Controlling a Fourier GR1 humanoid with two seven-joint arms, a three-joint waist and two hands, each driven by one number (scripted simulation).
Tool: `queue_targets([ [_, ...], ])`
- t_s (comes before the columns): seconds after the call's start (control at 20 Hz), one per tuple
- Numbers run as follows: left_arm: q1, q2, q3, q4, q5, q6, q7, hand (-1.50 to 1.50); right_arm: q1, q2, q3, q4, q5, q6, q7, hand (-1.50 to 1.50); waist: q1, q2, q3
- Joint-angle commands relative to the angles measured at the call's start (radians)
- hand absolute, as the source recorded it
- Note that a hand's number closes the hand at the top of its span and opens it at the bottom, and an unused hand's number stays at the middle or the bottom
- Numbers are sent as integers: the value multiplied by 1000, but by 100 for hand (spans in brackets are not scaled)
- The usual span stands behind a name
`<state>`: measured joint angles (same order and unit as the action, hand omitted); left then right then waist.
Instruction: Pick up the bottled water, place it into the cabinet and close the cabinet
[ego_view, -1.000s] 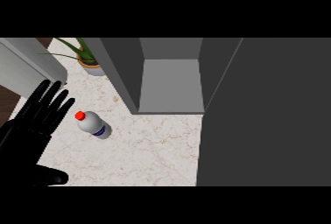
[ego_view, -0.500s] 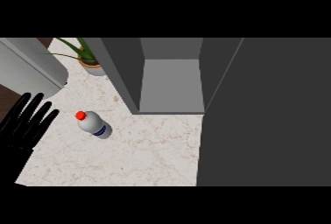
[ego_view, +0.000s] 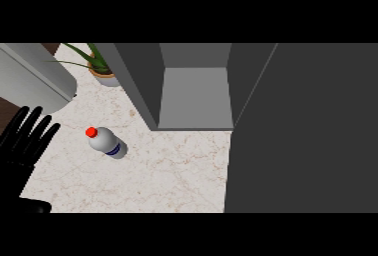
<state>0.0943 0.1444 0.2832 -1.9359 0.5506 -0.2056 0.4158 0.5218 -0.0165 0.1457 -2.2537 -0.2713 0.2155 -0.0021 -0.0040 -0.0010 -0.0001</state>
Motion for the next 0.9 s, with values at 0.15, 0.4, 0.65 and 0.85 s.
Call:
queue_targets([
  [0.15,-32,18,31,147,-61,-51,-94,-150,75,-24,-19,-14,-21,60,-53,-150,-3,0,0],
  [0.4,-12,56,58,224,-76,-150,-183,-150,83,15,54,-33,66,8,-55,-150,0,0,0],
  [0.65,-144,78,47,443,-152,-144,-257,-150,152,-3,60,7,50,76,-142,-150,-5,0,0],
  [0.85,-155,128,83,567,-144,-214,-318,-150,138,-10,31,38,43,85,-182,-150,-3,0,0],
])
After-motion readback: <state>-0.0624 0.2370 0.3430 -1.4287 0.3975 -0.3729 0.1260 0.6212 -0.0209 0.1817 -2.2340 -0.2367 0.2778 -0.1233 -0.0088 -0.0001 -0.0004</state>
